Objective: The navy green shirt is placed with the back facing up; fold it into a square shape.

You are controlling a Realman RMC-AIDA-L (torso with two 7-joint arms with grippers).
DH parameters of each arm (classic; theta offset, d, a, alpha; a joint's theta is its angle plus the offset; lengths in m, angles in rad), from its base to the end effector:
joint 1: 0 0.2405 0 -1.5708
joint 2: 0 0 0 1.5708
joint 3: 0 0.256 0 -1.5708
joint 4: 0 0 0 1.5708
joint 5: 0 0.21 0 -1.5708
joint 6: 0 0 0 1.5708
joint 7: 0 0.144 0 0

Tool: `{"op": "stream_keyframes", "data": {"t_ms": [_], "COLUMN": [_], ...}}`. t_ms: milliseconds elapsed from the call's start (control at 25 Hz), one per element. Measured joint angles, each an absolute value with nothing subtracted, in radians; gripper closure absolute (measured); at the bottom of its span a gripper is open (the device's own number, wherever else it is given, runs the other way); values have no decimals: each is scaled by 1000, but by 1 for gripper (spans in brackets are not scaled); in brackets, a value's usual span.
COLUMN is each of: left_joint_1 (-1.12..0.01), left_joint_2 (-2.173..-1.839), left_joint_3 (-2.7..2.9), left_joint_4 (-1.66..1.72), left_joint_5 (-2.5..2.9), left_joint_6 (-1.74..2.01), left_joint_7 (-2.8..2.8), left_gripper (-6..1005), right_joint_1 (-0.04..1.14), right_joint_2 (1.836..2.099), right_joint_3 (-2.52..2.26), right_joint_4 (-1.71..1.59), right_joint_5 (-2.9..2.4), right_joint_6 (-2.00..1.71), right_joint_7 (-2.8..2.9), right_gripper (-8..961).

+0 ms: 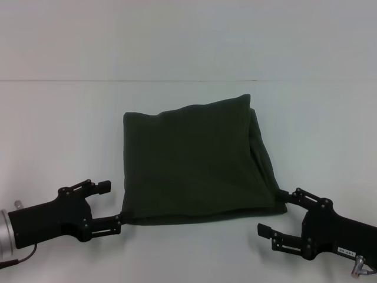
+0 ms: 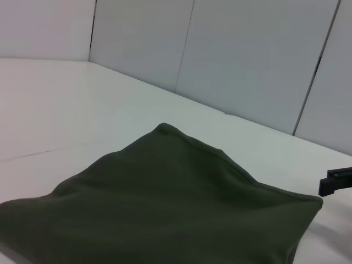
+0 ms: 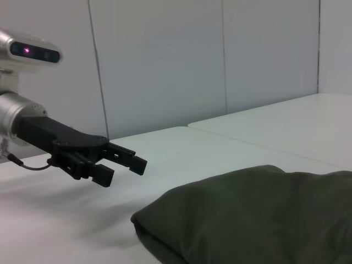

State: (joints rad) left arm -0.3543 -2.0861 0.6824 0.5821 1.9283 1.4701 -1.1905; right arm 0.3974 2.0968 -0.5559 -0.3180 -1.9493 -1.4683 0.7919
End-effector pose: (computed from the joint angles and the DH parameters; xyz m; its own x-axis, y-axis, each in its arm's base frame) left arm -0.3206 0.2845 -0.0102 0.7663 0.3591 0.5328 0.5508 -0.7941 -0.2570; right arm 0.3151 0.2663 -0.0496 0.8039 -0.1864 -0.5648 -0.4207 -0.8495 -0.3183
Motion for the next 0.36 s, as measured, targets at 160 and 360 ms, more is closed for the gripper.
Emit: {"op": "stream_keyframes", "data": {"t_ms": [160,360], "left_joint_1": [-357,-360], "left_joint_2": [-2092,-2095], "left_joint_3": [682,683], "left_joint_4": [582,585], "left_joint_5": [1928,1928], "left_joint_6": [1469,1468], "left_joint_7": [-1189,-1188], "left_gripper": [82,82], "right_joint_1": [401,404], "right_joint_2": [2097,2097], "right_joint_3": [-546,-540], "right_joint_4": [-317,-315], "right_joint_5": [-1947,-1938], "right_joint_6": [-1463,-1453], "right_joint_7": [791,790], "right_gripper": [59,59]}}
